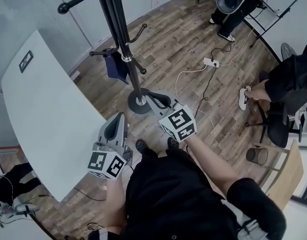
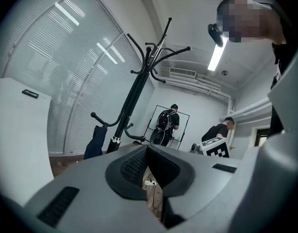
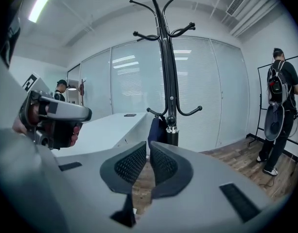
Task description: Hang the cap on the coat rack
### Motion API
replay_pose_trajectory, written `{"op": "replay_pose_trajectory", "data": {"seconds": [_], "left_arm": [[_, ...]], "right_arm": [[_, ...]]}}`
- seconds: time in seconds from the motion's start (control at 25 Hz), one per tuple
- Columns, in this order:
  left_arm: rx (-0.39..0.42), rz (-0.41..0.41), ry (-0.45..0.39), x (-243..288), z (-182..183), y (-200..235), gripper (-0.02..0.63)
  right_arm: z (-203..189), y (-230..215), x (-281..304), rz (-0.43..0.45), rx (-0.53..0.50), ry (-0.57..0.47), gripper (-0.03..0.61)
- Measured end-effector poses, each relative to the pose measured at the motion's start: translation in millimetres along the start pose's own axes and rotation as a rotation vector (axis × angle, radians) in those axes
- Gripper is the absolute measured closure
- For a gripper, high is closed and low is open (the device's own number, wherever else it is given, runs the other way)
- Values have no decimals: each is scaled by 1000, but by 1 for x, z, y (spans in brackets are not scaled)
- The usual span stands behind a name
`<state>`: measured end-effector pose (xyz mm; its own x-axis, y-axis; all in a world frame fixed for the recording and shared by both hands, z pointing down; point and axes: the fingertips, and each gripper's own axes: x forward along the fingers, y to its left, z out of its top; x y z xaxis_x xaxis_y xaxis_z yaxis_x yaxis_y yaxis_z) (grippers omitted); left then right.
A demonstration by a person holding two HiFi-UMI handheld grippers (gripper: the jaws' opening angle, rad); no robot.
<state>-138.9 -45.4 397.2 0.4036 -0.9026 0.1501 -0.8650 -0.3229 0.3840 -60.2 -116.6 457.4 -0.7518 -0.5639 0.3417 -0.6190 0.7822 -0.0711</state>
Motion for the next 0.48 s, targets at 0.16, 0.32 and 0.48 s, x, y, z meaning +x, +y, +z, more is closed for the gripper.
{"op": "replay_pose_trajectory", "data": {"seconds": [0.16, 0.32, 0.48], "left_arm": [[0, 6, -3, 8, -6, -25, 600], [18, 21, -10, 7, -14, -60, 598], [46, 33, -21, 10, -16, -81, 598]], "right_arm": [[7, -9, -27, 19, -6, -20, 534], [11, -14, -65, 43, -22, -57, 534], [15, -18, -89, 77, -23, -82, 538]]}}
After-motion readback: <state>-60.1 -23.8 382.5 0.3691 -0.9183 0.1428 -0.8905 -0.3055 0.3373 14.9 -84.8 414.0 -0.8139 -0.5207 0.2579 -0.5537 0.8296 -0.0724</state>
